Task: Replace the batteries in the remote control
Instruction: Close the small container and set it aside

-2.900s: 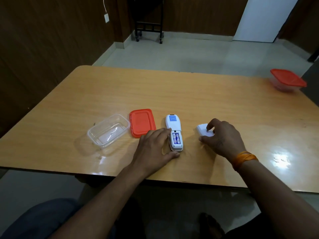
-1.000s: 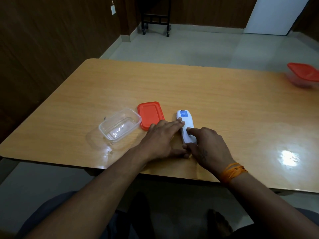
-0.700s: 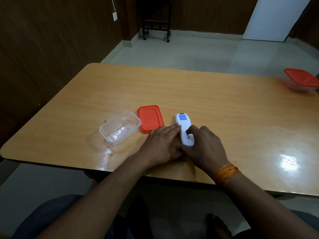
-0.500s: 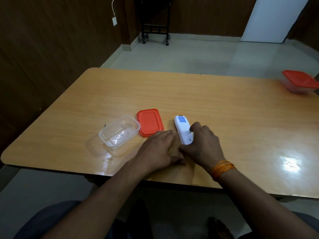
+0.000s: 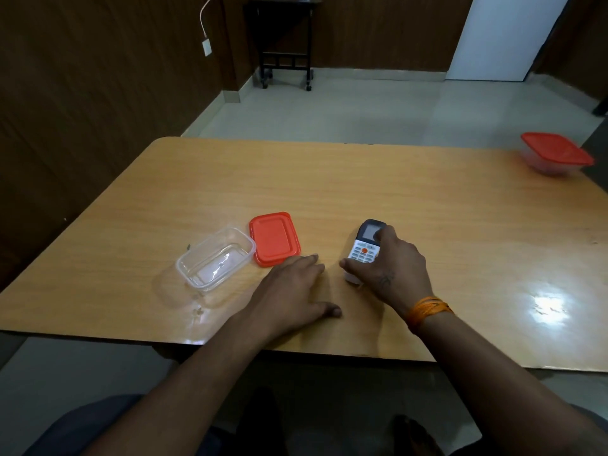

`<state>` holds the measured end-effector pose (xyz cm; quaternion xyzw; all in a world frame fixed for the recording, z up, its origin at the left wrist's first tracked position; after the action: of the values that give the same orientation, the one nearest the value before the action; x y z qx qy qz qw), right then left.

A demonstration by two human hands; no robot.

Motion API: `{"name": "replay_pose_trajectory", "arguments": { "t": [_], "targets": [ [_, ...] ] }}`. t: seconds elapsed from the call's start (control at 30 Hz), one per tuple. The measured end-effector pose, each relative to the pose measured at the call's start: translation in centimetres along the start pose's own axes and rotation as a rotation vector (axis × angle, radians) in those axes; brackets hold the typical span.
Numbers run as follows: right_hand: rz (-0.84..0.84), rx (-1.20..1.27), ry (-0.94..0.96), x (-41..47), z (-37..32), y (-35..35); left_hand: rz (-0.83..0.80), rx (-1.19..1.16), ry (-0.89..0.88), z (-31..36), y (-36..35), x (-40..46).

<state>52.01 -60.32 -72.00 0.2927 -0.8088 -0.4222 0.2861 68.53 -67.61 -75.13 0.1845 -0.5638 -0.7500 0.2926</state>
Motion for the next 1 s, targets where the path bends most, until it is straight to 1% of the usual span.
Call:
{"name": "replay_pose_trajectory", "arguments": {
  "t": [0.1, 0.33, 0.43, 0.5, 0.57, 0.63, 0.7, 0.77, 0.8, 0.9, 1.0],
  "targets": [
    [0.007, -0.014, -0.026, 0.3, 0.0, -0.2, -0.007, -0.004, 0.002, 0.1, 0.1, 0.0],
    [0.019, -0.116, 0.024, 0.5, -0.1, -0.2, -0.034, 0.038, 0.018, 0.5, 0.3, -0.6],
    [0.106, -0.229, 0.101, -0.2, -1.2, 0.7, -0.067, 0.092, 0.011, 0.6, 0.9, -1.2],
    [0.203, -0.212, 0.2, -0.8, -2.9, 1.4, -0.093, 0.124, 0.025, 0.2, 1.7, -1.9],
    [0.238, -0.146, 0.317, -1.4, -5.1, 1.3, -0.115, 0.147, 0.062, -0.9, 2.4, -2.9],
    [0.139, -0.073, 0.406, -2.0, -6.9, -0.5, -0.125, 0.178, 0.101, -2.1, 3.1, -4.0],
    [-0.028, -0.022, 0.472, -2.7, -8.4, -3.0, -0.097, 0.208, 0.137, -3.3, 3.9, -4.8],
    [-0.176, -0.072, 0.547, -3.4, -9.9, -5.6, -0.055, 0.211, 0.17, -4.3, 4.7, -5.2],
    [-0.218, -0.126, 0.577, -3.8, -10.5, -6.6, -0.039, 0.199, 0.184, -4.6, 4.9, -5.3],
    [-0.25, -0.22, 0.565, -4.0, -10.9, -7.8, -0.022, 0.158, 0.205, -5.5, 5.1, -5.5],
    [-0.175, -0.16, 0.572, -4.4, -10.4, -7.1, 0.036, 0.13, 0.211, -6.1, 5.2, -5.6]
  ]
}}
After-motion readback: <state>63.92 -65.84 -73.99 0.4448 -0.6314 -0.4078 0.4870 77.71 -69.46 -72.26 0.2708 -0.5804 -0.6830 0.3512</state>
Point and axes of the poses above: each hand's wrist, its own x-axis towards the middle knuckle, its own y-axis out of the back of the hand, z = x × y, the point moved 8 cm from there along x, towards the middle knuckle, and after that the axes turned 9 degrees about z, right-handed, at the moved point
